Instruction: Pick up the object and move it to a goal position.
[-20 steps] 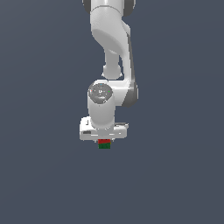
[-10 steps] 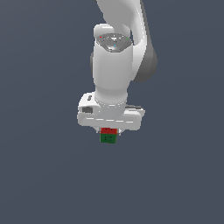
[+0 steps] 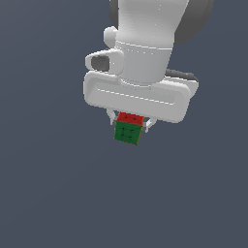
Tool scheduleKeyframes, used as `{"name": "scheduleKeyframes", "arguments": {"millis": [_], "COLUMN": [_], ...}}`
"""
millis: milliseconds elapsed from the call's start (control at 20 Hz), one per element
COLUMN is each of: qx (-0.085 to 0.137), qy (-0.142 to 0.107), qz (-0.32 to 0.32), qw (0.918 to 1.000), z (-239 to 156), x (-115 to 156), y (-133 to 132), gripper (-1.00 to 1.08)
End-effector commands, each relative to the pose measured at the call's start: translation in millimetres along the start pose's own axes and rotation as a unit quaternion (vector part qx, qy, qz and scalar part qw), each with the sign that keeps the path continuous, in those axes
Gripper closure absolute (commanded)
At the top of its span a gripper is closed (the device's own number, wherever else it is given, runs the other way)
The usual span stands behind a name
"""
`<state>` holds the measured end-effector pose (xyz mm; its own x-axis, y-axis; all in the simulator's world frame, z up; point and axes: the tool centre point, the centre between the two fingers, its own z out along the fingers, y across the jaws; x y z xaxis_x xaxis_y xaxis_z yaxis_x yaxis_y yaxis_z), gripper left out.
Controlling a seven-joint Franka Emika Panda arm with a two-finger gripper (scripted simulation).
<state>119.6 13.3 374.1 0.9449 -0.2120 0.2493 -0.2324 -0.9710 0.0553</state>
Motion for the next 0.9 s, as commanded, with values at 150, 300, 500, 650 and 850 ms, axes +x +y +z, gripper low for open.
{"name": "scheduleKeyframes", "arguments": {"millis": [150,300,500,650,850], "qx": [-0.010,-0.014,-0.018,-0.020,-0.022], "qy": [0.021,0.028,0.036,0.040,0.043], "qz": [0.033,0.046,0.058,0.063,0.068], "qw": [0.9992,0.9984,0.9975,0.9970,0.9965], "z": [-57,-79,-100,-111,-120], "x": [18,25,31,35,38], "y": [-8,-12,-15,-17,-19], "gripper": [1.08,1.08,1.08,1.08,1.08]}}
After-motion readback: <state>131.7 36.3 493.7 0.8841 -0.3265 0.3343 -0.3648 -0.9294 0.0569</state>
